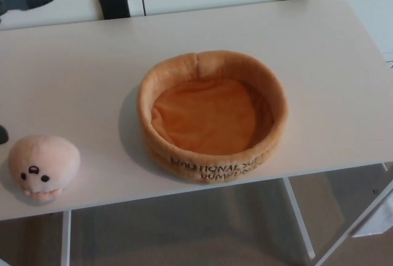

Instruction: The robot walks towards a table in front, picks a dumpling toy with left hand and puts it in an orange round plate

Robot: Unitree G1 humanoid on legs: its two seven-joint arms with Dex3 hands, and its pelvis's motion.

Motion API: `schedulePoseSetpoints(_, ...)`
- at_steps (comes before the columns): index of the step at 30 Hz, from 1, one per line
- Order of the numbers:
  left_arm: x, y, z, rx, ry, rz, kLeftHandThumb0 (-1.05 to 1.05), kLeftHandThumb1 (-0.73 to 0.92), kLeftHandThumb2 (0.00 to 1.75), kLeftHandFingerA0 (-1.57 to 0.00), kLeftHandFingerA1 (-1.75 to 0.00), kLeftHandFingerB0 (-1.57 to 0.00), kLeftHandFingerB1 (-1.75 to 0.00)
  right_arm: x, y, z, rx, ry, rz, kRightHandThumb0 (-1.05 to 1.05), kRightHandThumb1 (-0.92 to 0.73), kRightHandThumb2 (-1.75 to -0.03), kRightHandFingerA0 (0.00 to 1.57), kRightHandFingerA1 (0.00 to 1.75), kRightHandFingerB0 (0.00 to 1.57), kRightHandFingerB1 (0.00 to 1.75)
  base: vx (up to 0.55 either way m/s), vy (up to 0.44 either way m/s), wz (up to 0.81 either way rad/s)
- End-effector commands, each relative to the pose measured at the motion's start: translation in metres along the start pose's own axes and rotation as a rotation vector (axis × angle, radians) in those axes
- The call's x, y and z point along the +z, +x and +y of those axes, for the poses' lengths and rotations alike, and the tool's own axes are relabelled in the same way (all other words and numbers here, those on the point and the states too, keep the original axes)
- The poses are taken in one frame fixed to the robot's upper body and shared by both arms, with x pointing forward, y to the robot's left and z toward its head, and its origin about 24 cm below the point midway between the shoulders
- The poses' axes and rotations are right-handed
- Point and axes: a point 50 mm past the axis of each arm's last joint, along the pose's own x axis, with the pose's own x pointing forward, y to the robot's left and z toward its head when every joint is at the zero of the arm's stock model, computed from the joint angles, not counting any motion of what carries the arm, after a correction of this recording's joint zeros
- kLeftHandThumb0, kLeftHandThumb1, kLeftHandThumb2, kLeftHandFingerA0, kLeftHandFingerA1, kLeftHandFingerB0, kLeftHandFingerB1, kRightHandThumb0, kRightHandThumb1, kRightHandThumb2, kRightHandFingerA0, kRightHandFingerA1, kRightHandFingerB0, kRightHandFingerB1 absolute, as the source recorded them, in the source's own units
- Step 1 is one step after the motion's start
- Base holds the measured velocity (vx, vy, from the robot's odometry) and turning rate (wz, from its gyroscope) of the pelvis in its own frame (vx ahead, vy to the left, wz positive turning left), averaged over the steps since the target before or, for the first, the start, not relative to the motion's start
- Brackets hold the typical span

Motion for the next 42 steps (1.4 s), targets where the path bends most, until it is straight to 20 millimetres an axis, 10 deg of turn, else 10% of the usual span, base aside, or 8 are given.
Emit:
schedulePoseSetpoints(1, -0.043, 0.017, -0.027, -0.288, 0.106, 0.332, -0.43, 0.35, 0.52, -0.04, -0.29, -0.08, -0.27, -0.004, -0.002, -0.017, -0.061, 0.014, 0.008, -0.29, -0.49, -0.55, 0.93, 0.58, 0.57, 0.4, 0.0, 0.0, 0.0)
schedulePoseSetpoints(24, -0.05, 0.017, -0.087, -0.64, 0.203, 0.497, -0.52, 0.32, 0.77, 0.0, -0.23, 0.0, -0.29, -0.002, -0.001, -0.019, -0.048, 0.024, -0.001, -0.27, -0.48, -0.55, 0.86, 0.55, 0.56, 0.4, 0.0, 0.0, 0.0)
schedulePoseSetpoints(42, -0.052, 0.037, -0.126, -0.418, 0.207, 0.434, -0.51, 0.33, 0.75, 0.0, -0.27, 0.0, -0.29, 0.002, 0.0, -0.018, -0.05, 0.024, -0.003, -0.3, -0.48, -0.56, 0.9, 0.56, 0.54, 0.39, 0.0, 0.0, 0.0)
